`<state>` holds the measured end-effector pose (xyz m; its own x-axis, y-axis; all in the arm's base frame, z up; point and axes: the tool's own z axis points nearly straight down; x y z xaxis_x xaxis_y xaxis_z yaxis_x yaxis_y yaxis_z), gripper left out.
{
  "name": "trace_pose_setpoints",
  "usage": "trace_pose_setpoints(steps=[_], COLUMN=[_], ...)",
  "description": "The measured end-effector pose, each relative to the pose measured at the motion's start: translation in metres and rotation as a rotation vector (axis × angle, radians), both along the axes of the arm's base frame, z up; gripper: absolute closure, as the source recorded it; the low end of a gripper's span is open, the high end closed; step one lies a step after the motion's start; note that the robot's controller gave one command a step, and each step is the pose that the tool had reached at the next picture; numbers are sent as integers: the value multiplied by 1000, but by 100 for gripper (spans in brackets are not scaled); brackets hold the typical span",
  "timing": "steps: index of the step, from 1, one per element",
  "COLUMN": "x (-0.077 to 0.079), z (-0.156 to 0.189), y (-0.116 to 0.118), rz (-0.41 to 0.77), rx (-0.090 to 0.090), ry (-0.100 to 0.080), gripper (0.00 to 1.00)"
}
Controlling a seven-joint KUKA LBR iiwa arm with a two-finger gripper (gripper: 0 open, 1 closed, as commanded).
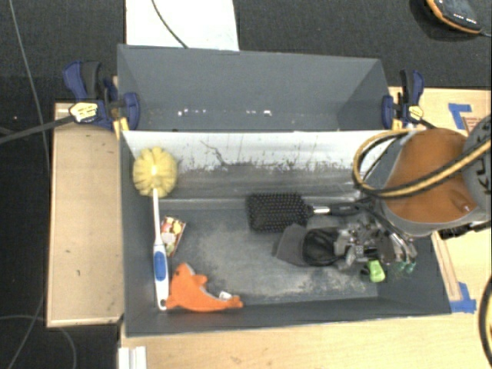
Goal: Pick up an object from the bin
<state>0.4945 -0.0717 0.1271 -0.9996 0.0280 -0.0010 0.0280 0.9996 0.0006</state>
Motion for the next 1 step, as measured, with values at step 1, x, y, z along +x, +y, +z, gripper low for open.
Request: trace_pose_setpoints(steps=[1], x=[-1], z=[11], y=[0], rz=[0], rx=[1], ry=[5], gripper=[100])
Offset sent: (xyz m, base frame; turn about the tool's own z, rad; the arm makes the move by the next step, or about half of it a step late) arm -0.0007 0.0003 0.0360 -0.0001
